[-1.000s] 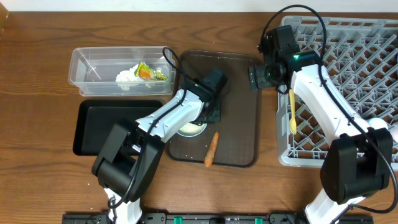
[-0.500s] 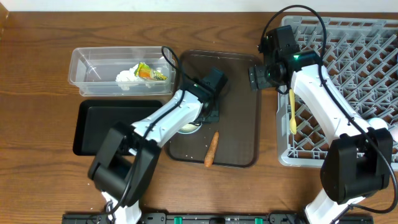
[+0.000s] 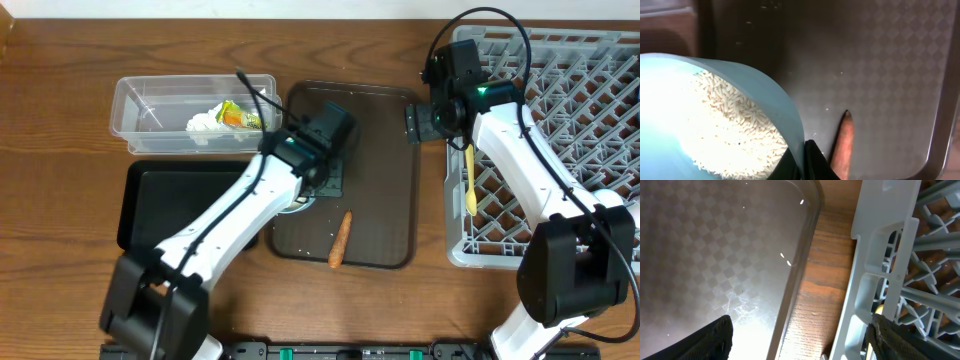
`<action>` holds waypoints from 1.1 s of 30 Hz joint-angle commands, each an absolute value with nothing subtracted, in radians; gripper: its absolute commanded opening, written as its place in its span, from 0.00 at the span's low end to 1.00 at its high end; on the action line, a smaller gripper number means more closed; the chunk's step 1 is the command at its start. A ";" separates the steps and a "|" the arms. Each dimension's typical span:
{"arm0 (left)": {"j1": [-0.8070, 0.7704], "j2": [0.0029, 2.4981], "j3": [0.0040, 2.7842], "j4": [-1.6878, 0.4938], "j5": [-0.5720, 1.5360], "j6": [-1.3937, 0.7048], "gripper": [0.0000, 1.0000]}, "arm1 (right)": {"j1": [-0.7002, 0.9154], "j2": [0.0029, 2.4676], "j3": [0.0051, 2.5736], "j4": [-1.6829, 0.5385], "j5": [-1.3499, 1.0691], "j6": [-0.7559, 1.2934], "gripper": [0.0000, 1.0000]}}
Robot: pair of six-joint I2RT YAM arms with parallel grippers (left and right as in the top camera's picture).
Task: Sort waste into correct bins and load items into the dishwasher rack
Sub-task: 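Carry the rice bowl left and tip the rice onto the black tray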
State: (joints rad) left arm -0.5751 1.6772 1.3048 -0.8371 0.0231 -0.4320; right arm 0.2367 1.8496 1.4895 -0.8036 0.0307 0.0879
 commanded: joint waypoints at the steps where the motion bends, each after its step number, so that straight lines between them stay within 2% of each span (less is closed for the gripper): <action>1: -0.507 1.626 1.318 -0.865 0.007 -0.405 0.06 | 0.229 1.848 1.489 -0.804 0.043 0.099 0.86; 6: -0.374 1.592 1.317 -0.909 0.054 -0.404 0.06 | 0.228 1.848 1.489 -0.805 0.046 0.096 0.86; 12: -0.163 1.588 1.277 -0.905 0.238 -0.367 0.06 | 0.228 1.848 1.489 -0.805 0.046 0.096 0.87; 17: 0.013 1.588 1.216 -0.847 0.485 -0.264 0.06 | 0.228 1.848 1.489 -0.805 0.049 0.096 0.87; 23: 0.216 1.588 1.126 -0.754 0.876 -0.136 0.06 | 0.228 1.848 1.489 -0.804 0.049 0.096 0.87; 33: 0.486 1.588 0.921 -0.590 1.342 -0.046 0.06 | 0.228 1.848 1.489 -0.801 0.049 0.096 0.88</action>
